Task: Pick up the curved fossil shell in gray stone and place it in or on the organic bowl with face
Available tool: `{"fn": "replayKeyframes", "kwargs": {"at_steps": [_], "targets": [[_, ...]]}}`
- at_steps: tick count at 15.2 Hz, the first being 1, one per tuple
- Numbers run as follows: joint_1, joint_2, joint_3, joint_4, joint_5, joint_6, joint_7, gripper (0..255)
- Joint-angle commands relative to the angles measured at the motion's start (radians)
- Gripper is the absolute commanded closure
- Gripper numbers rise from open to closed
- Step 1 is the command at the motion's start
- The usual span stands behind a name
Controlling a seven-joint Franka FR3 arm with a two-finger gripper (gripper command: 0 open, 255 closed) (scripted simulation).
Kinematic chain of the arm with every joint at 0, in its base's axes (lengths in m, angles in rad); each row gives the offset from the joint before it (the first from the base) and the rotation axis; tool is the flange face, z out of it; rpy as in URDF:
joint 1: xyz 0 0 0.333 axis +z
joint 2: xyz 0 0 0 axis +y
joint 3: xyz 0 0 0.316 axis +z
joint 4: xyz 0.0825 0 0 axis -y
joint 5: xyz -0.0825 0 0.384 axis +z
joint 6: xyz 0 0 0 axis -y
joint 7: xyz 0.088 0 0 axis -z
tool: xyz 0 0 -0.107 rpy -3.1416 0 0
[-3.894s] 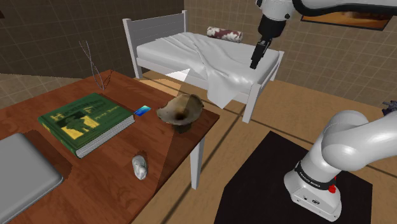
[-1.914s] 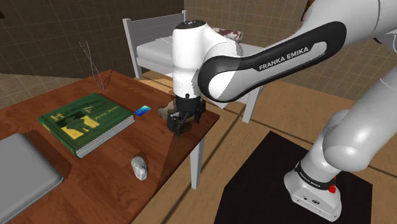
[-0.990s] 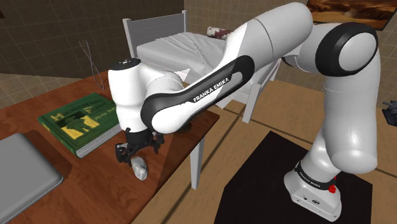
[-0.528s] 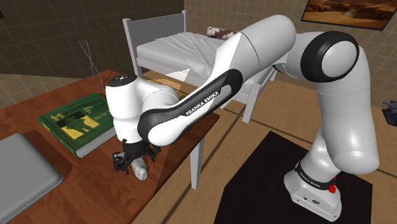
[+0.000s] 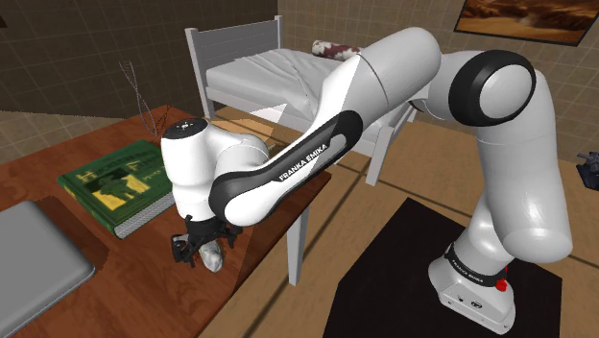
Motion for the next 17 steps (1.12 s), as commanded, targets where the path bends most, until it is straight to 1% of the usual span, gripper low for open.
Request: {"fn": "replayKeyframes", "kwargs": {"at_steps": [1, 2, 11, 17], "targets": [[0.000, 0.000, 0.000, 0.000, 0.000, 0.000, 0.000, 0], [0.000, 0.000, 0.000, 0.000, 0.000, 0.000, 0.000, 255], [0.000, 0.000, 0.000, 0.000, 0.000, 0.000, 0.000, 255], [-0.008, -0.036, 0.015, 0.029, 0.023, -0.062, -0.011, 255]]}}
